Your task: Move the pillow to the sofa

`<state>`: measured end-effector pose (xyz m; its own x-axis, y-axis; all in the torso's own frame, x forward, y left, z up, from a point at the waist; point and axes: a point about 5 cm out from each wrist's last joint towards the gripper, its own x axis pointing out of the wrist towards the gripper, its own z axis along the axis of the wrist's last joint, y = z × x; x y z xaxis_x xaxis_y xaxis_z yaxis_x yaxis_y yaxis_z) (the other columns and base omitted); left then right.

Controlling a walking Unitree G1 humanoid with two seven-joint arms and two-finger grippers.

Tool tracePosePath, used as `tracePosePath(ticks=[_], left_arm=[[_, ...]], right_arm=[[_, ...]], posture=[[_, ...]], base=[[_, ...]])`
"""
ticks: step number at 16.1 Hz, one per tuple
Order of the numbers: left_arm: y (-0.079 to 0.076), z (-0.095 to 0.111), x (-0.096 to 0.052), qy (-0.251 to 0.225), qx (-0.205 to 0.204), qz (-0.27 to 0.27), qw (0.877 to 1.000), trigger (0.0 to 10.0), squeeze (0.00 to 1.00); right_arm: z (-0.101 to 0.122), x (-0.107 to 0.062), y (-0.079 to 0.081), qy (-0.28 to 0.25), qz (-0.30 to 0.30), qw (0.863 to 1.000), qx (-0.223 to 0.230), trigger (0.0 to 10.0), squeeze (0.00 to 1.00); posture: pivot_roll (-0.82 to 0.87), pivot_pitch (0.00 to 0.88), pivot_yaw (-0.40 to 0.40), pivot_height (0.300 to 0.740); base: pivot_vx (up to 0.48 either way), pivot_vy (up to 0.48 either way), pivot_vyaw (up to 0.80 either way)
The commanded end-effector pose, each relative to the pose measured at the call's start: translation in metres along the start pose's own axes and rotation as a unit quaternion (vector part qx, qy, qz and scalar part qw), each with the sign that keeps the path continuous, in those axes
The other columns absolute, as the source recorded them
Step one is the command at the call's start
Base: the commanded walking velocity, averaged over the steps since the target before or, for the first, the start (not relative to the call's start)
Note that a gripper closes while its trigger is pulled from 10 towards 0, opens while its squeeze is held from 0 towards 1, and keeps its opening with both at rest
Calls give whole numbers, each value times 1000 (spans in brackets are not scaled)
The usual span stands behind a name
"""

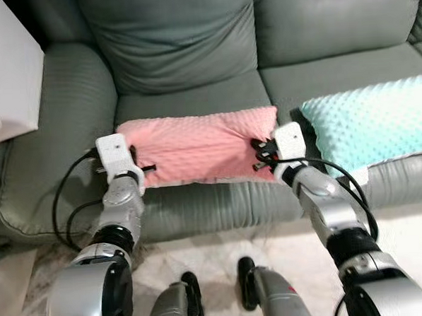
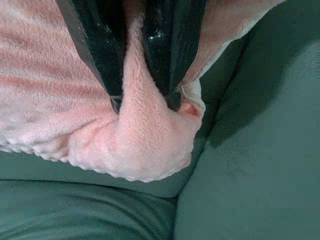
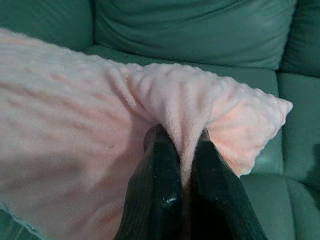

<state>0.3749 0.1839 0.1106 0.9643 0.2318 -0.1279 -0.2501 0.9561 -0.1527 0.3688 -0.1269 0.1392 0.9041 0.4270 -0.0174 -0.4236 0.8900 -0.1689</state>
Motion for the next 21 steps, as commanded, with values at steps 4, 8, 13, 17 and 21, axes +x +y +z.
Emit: tracePosePath(ticks=[4, 8, 13, 17, 21], left_arm=[[30, -20, -8, 17, -15, 64, 998, 10000, 0], [-6, -21, -9, 20, -38, -3, 999, 10000, 0], [-45, -12, -9, 16, -32, -57, 998, 10000, 0], [-52, -3, -7, 3, -27, -54, 998, 10000, 0], [-44, -5, -7, -1, -16, -36, 999, 10000, 1000]], right_arm=[[7, 6, 4, -28, -10, 999, -18, 10000, 0], [-5, -3, -2, -28, -51, 998, -21, 10000, 0], [-20, -13, -8, -17, -83, 996, -20, 10000, 0], [-23, -15, -11, -19, -97, 995, -12, 10000, 0], [-24, -14, -9, -23, -97, 995, -6, 10000, 1000]], posture=[[-119, 418, 88, 740], [-125, 427, 96, 740], [-134, 438, 114, 740], [-134, 444, 123, 740], [-125, 449, 129, 740]], base=[[0, 0, 0], [0, 0, 0], [0, 0, 0], [0, 0, 0], [0, 0, 0]])
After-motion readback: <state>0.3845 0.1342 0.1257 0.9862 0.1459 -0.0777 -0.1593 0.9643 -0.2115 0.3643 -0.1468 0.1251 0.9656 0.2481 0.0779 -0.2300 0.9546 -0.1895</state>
